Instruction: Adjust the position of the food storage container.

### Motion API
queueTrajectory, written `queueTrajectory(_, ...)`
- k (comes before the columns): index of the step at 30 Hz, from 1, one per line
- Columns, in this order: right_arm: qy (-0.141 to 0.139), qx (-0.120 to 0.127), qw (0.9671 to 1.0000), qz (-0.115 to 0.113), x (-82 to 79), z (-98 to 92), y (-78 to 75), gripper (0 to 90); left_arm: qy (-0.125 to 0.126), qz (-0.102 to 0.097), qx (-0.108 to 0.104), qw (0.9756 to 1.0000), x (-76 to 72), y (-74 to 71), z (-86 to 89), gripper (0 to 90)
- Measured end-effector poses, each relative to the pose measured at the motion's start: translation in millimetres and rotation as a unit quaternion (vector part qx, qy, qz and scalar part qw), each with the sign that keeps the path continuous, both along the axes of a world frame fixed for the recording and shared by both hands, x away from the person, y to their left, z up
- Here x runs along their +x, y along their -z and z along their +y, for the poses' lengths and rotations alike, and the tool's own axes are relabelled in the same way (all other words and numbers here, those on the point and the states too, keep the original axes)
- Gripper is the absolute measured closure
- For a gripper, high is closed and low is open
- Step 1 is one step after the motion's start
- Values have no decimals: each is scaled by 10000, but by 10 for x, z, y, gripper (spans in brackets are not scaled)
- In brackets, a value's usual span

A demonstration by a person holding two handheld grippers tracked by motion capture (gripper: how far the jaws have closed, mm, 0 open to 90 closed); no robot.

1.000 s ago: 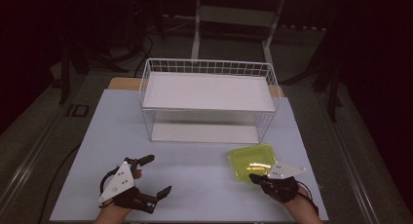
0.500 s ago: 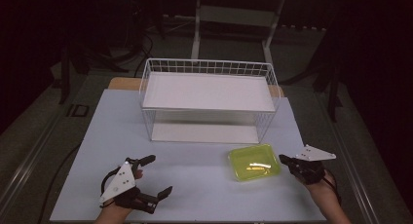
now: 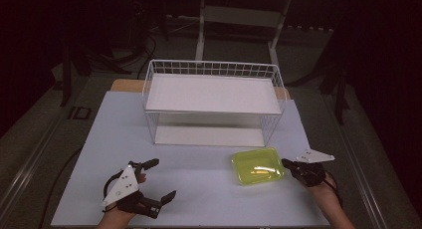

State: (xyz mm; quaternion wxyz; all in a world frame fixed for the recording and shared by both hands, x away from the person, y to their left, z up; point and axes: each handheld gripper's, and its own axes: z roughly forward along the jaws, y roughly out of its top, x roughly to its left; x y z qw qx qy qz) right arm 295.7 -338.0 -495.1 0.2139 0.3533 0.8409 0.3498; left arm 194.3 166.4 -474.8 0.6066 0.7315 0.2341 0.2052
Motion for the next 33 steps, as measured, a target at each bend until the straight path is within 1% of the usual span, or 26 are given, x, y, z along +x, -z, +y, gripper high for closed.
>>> queueTrajectory(7,-184,54,9998,-9,-26,109,0,900,8,-3,3,10000,-5,-1,-5,0)
queueTrajectory(8,-253,48,9997,16,-33,154,-1,900,8,7,-5,10000,-5,1,-5,0)
queueTrajectory(9,-279,88,9996,32,-34,176,2,900,6,4,3,10000,-6,1,-5,0)
queueTrajectory(13,-338,123,9993,83,-37,238,-1,900,17,-1,12,10000,-8,0,-6,0)
queueTrajectory(14,-408,111,9991,68,-47,288,-5,900,23,6,13,10000,-7,2,-8,0)
queueTrajectory(17,-523,92,9986,56,-58,357,-13,900,41,18,19,10000,-6,5,-9,0)
queueTrajectory(25,-683,134,9975,85,-55,490,-13,900,45,12,21,10000,-10,6,-15,0)
queueTrajectory(26,-753,147,9970,100,-60,537,-24,900,50,15,23,10000,-11,7,-16,0)
queueTrajectory(31,-842,134,9963,99,-55,621,-30,900,55,24,16,10000,-13,9,-18,0)
queueTrajectory(33,-912,147,9957,105,-46,691,-28,900,68,19,41,10000,-16,9,-22,0)
